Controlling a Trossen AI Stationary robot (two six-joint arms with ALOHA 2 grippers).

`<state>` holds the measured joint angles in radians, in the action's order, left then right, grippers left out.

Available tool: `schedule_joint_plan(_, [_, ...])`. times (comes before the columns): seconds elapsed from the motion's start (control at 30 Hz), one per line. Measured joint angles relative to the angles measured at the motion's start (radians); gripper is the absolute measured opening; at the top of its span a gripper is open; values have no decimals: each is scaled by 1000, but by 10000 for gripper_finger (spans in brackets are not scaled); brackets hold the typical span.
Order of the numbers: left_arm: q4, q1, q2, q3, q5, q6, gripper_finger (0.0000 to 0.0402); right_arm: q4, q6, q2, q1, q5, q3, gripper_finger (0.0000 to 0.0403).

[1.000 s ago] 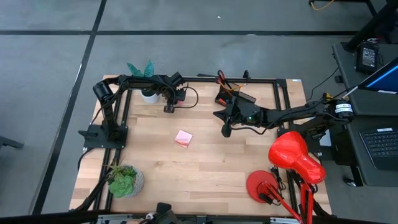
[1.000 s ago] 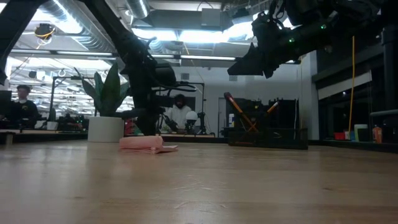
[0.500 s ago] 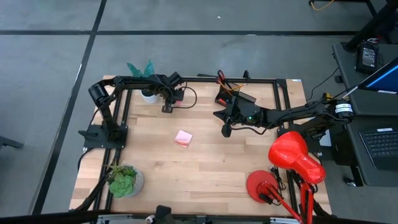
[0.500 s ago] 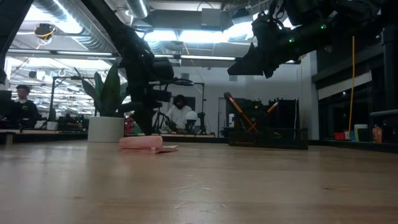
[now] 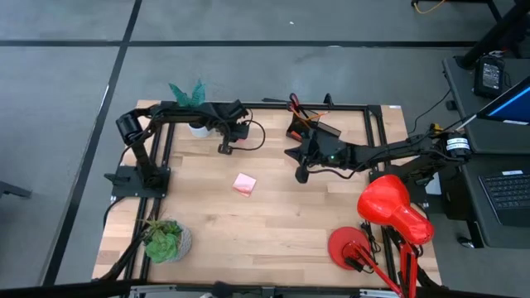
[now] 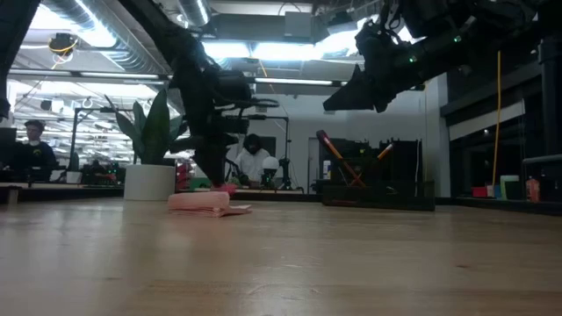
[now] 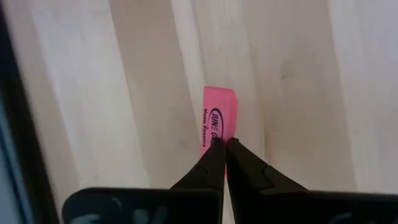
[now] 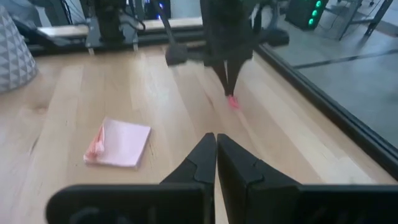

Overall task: Pick and place office supplies into organizer
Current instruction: Put the pink eraser into the black desk organizer

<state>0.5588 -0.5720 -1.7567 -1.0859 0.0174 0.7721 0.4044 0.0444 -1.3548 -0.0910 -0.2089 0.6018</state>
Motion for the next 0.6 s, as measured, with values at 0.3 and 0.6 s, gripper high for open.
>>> schedule_joint_plan(0.3, [-1, 51, 141, -2, 75, -2, 1, -36, -14, 0, 0, 0, 0, 19])
schedule_joint_plan(0.6, [-26, 141, 252, -3, 135, -29, 1, 65, -165, 0, 7, 70, 0, 23])
